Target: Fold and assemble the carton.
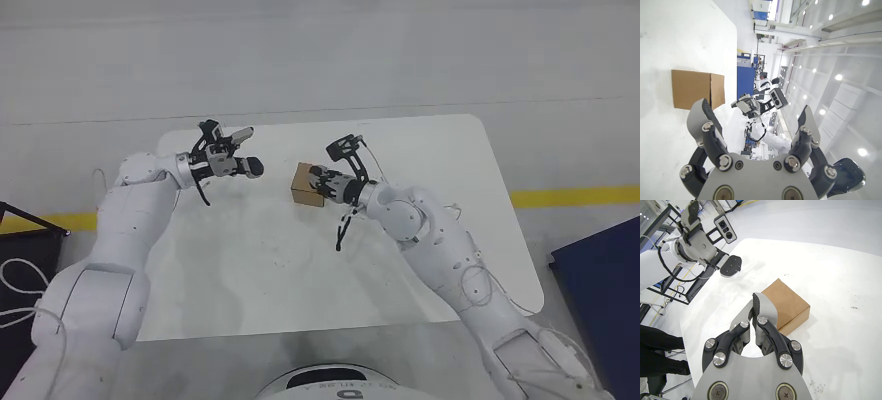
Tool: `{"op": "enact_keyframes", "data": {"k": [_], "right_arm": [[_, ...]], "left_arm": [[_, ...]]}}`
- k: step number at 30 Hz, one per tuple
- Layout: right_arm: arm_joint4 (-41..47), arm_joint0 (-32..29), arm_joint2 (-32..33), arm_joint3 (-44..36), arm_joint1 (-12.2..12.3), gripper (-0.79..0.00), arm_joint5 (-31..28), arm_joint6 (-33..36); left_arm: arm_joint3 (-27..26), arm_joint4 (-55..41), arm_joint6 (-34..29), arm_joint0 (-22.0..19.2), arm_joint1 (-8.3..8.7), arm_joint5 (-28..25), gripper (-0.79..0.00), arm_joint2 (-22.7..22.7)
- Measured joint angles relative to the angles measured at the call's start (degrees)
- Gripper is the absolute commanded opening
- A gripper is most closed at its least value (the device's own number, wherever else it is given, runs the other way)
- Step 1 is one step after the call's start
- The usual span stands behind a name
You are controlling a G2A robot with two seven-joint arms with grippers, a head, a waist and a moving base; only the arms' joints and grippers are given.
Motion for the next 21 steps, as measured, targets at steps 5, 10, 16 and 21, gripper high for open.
{"op": "enact_keyframes", "data": {"k": [5,10,16,21], "right_arm": [[-0.09,2.77,-1.70,5.19,-0.65,-0.785,-1.69,0.28],[-0.76,3.95,-2.46,6.48,-1.02,-0.785,-1.74,-0.12],[-0.04,1.26,2.13,0.92,0.15,-0.785,-2.62,-3.50],[-0.07,-6.08,10.81,-8.27,2.48,-0.212,-4.89,-6.70]], "left_arm": [[-3.65,-1.48,-0.30,3.16,3.38,-0.64,0.000,-4.82],[-12.49,-1.40,1.44,7.82,5.20,1.62,0.000,-7.49],[-23.80,-0.30,4.12,12.99,6.45,5.73,0.000,-9.21],[-30.43,-0.75,4.18,15.88,7.38,7.09,0.000,-11.31]]}}
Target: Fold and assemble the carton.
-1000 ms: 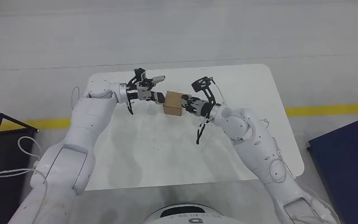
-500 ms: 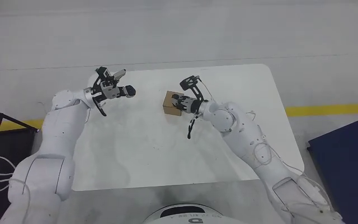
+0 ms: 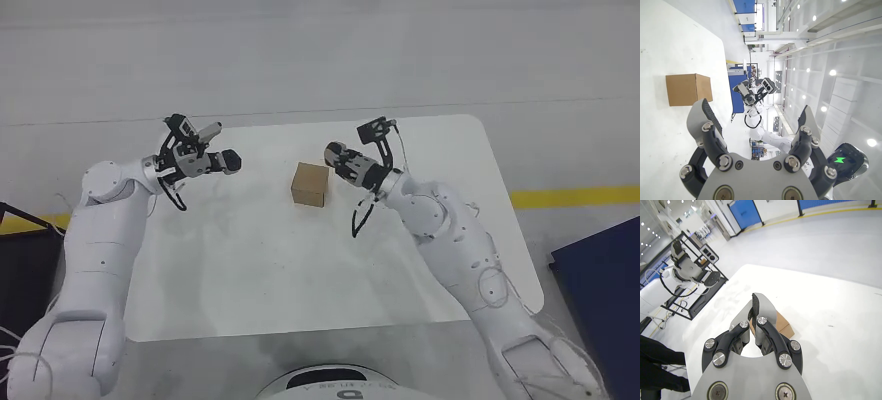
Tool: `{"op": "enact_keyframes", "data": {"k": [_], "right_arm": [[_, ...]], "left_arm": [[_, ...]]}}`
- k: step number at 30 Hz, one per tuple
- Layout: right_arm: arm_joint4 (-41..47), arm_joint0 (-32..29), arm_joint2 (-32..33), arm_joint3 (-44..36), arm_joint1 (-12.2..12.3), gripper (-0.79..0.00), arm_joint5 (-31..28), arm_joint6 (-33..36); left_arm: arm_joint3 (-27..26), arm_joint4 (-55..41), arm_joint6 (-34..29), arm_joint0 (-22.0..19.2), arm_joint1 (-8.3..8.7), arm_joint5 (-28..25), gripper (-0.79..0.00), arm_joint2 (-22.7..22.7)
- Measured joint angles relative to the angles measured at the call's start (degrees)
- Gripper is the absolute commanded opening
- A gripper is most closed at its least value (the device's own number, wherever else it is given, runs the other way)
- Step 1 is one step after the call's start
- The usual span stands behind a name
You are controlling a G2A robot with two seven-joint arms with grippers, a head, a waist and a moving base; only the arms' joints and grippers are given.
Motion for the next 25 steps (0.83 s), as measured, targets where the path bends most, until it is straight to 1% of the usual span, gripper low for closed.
{"op": "enact_keyframes", "data": {"k": [1,2,3,4,5,7,9,10,13,15,16,20,22,25], "right_arm": [[-0.37,-2.38,2.12,-2.97,0.59,0.000,-0.80,0.05],[-0.48,-4.02,3.50,-5.00,0.90,0.000,-1.24,0.23],[-0.50,-5.07,4.29,-6.32,1.03,-0.777,-1.41,0.35],[-0.50,-5.20,4.33,-6.55,1.05,-0.767,-1.44,0.42],[-0.48,-4.89,4.17,-6.18,1.03,-0.726,-1.42,0.42],[-0.47,-4.54,3.97,-5.70,1.01,-0.578,-1.37,0.42],[-0.46,-4.53,3.97,-5.69,1.01,-0.458,-1.36,0.42],[-0.46,-4.53,3.97,-5.69,1.01,-0.385,-1.36,0.41],[-0.46,-4.53,3.97,-5.69,1.01,-0.225,-1.36,0.41],[-0.46,-4.53,3.97,-5.69,1.01,-0.154,-1.36,0.40],[-0.46,-4.54,3.97,-5.69,1.01,-0.102,-1.36,0.40],[-0.46,-4.54,3.97,-5.69,1.01,-0.016,-1.36,0.40],[-0.46,-4.54,3.97,-5.69,1.01,-0.001,-1.36,0.40],[-0.46,-4.54,3.97,-5.69,1.01,0.000,-1.36,0.40]], "left_arm": [[-1.61,-0.04,-0.37,0.67,0.30,-0.38,0.000,-0.77],[-2.81,0.01,-0.71,1.12,0.51,-0.77,0.000,-1.33],[-3.58,0.07,-0.92,1.38,0.63,-1.00,0.000,-1.65],[-3.82,0.10,-1.00,1.48,0.67,-1.10,0.000,-1.75],[-3.78,0.11,-1.00,1.48,0.67,-1.10,0.000,-1.74],[-3.65,0.11,-0.98,1.43,0.65,-1.07,-0.001,-1.69],[-3.64,0.11,-0.96,1.42,0.65,-1.06,0.000,-1.68],[-3.64,0.11,-0.96,1.42,0.65,-1.06,0.000,-1.68],[-3.64,0.10,-0.96,1.42,0.65,-1.06,0.000,-1.68],[-3.64,0.10,-0.96,1.42,0.65,-1.06,-0.001,-1.68],[-3.64,0.10,-0.96,1.42,0.65,-1.06,-0.001,-1.68],[-3.64,0.10,-0.96,1.42,0.65,-1.06,0.000,-1.68],[-3.64,0.10,-0.96,1.42,0.65,-1.06,0.000,-1.68],[-3.64,0.10,-0.96,1.42,0.65,-1.06,-0.001,-1.68]]}}
